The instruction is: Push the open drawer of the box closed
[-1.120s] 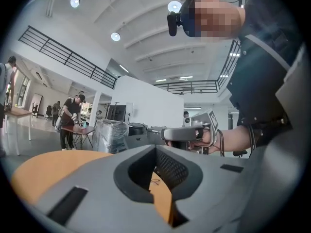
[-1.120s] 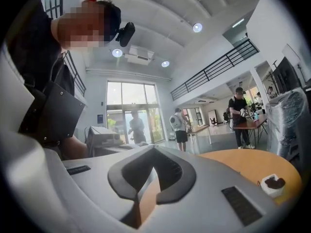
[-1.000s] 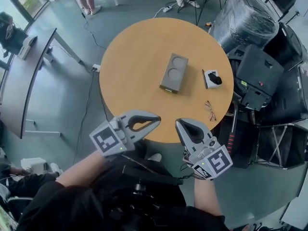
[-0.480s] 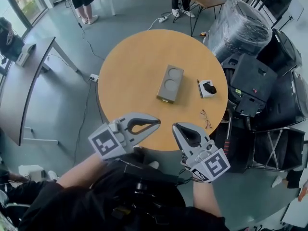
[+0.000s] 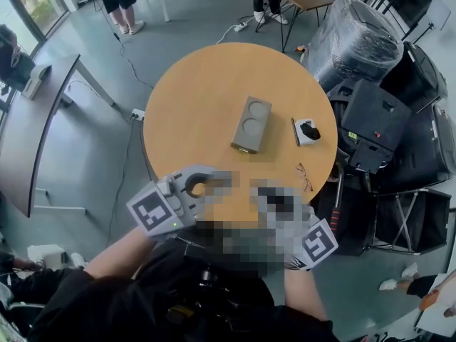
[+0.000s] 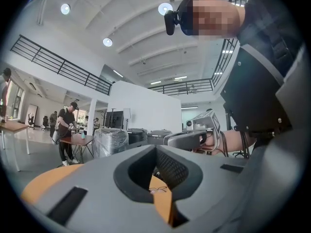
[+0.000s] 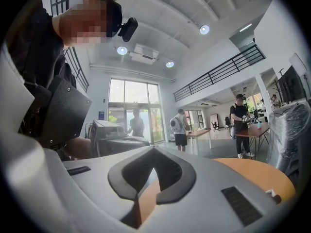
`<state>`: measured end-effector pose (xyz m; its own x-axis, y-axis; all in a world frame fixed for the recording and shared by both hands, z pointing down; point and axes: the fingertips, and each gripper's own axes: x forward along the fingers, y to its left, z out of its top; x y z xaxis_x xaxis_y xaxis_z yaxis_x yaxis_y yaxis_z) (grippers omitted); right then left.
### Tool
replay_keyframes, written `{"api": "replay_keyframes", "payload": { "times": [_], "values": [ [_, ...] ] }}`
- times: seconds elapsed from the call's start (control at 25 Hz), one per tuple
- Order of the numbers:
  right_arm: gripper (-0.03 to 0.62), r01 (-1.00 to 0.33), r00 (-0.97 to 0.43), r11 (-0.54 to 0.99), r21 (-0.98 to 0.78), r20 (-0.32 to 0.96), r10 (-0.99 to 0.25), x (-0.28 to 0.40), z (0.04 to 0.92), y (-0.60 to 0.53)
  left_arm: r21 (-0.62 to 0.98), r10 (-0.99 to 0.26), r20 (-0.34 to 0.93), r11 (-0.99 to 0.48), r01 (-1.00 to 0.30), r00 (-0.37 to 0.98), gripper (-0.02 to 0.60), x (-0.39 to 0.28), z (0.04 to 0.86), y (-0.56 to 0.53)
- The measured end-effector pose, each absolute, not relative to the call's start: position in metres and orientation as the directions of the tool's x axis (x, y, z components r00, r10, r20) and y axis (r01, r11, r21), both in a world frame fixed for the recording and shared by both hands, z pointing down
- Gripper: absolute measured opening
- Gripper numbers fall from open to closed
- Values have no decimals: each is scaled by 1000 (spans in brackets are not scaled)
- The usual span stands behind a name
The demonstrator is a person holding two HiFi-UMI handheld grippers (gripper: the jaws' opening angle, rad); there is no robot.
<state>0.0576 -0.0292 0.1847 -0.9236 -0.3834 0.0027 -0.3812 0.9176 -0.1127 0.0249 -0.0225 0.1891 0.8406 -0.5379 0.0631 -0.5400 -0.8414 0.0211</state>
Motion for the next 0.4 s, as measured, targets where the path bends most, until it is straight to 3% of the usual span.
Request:
{"api": "replay_keyframes", "payload": {
  "times": [0.4],
  "values": [
    [5,-378,-925,919,-108,5,-380,61,188,-35,-11,-538,96,-842,-540,837,28,33,195,-31]
  ]
}}
